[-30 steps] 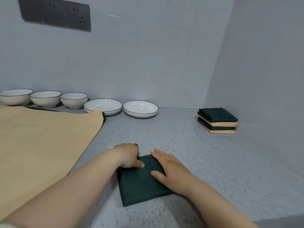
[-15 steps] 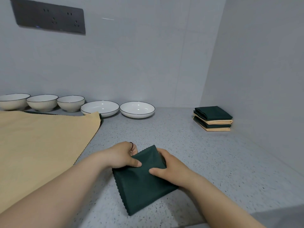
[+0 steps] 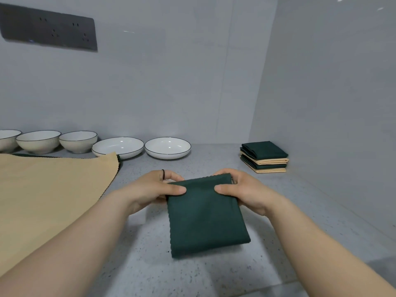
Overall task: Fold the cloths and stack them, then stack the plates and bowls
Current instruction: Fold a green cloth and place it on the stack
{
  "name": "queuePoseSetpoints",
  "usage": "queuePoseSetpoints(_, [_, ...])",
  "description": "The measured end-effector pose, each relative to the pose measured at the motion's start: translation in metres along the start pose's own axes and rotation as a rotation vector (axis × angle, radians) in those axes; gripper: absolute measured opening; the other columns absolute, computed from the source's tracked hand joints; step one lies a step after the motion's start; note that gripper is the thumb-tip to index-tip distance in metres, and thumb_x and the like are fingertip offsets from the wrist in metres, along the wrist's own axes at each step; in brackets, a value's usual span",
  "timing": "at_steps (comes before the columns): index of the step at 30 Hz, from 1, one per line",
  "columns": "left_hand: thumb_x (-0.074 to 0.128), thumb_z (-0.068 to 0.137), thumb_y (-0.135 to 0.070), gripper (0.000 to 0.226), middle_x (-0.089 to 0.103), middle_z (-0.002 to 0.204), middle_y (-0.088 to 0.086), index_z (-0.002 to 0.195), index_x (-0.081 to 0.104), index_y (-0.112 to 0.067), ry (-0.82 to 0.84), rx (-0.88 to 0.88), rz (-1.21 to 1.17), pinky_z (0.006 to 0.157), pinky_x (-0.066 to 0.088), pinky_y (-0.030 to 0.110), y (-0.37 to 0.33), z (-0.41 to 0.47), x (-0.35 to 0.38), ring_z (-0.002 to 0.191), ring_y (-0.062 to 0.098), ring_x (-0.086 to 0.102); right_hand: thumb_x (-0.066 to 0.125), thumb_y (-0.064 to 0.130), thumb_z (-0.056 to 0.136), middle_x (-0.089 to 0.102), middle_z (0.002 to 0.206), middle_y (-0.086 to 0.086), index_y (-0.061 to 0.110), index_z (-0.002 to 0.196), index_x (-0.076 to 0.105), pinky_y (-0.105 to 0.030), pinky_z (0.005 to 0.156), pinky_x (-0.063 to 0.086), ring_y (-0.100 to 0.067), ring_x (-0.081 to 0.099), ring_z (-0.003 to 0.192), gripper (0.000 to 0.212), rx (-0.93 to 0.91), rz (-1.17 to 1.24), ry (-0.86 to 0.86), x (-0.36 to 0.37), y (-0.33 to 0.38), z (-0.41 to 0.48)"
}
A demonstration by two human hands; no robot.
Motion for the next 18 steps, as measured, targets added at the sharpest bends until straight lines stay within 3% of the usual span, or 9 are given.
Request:
queuePoseSetpoints(3, [0.067, 0.072, -0.012, 0.043, 0.072, 0.087, 0.003, 0.113, 0.056, -0.007, -0.032, 0.028, -0.516, 0.058, 0.057, 0.023, 0.008, 0.012, 0.015, 0.069, 0.013, 0.071, 0.052, 0.000, 0.089, 0.061, 0.084, -0.001, 0.019, 0.088, 0.056, -0.029, 0.068, 0.046, -0.015, 0.058, 0.074, 0.019, -0.059, 0.203, -0.169, -0.026, -0.007, -0.001])
queuePoseSetpoints(6, [0.054, 0.079, -0.021, 0.030, 0.073, 0.088, 0.007, 0.104, 0.061, -0.005, 0.042, -0.020, -0.803, 0.057, 0.059, 0.032, 0.015, 0.027, 0.052, 0.069, 0.018, 0.072, 0.051, -0.002, 0.089, 0.063, 0.087, -0.002, 0.017, 0.093, 0.056, -0.022, 0.061, 0.053, -0.013, 0.060, 0.073, 0.020, -0.107, 0.394, -0.366, -0.053, -0.019, 0.002])
queuePoseSetpoints(9, [0.056, 0.069, -0.020, 0.031, 0.074, 0.085, 0.005, 0.097, 0.062, -0.011, 0.092, -0.018, -0.862, 0.059, 0.059, 0.034, 0.012, 0.047, 0.094, 0.070, 0.018, 0.072, 0.051, -0.002, 0.089, 0.062, 0.092, -0.002, 0.013, 0.110, 0.051, -0.014, 0.054, 0.054, -0.013, 0.060, 0.077, 0.026, -0.137, 0.525, -0.530, -0.076, -0.032, 0.008])
queuePoseSetpoints(12, [0.058, 0.074, -0.015, 0.029, 0.074, 0.089, 0.007, 0.102, 0.060, -0.009, 0.072, -0.014, -0.917, 0.059, 0.060, 0.033, 0.007, 0.077, 0.126, 0.073, 0.018, 0.072, 0.051, -0.002, 0.090, 0.061, 0.100, -0.006, 0.012, 0.119, 0.049, -0.018, 0.056, 0.054, -0.014, 0.059, 0.081, 0.032, -0.161, 0.604, -0.641, -0.100, -0.043, 0.017])
queuePoseSetpoints(15, [0.052, 0.089, -0.007, 0.022, 0.072, 0.096, 0.008, 0.110, 0.058, -0.005, -0.038, -0.021, -0.902, 0.065, 0.059, 0.031, 0.005, 0.111, 0.142, 0.079, 0.018, 0.070, 0.051, 0.000, 0.090, 0.060, 0.113, -0.011, 0.011, 0.121, 0.049, -0.030, 0.069, 0.053, -0.019, 0.059, 0.088, 0.033, -0.164, 0.597, -0.712, -0.121, -0.050, 0.029])
queuePoseSetpoints(18, [0.051, 0.090, 0.001, 0.038, 0.065, 0.112, 0.011, 0.128, 0.048, -0.004, -0.192, 0.064, -0.762, 0.068, 0.059, 0.028, -0.008, 0.151, 0.141, 0.089, 0.020, 0.065, 0.051, -0.001, 0.089, 0.060, 0.116, -0.012, 0.010, 0.116, 0.052, -0.038, 0.082, 0.052, -0.024, 0.059, 0.097, 0.029, -0.166, 0.587, -0.754, -0.144, -0.057, 0.044])
Point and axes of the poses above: each hand's wrist, its own z-axis towards the middle knuckle, its own x-axis out of the palm, y = z × x, the point moved 4 cm from there along z, towards the middle knuckle
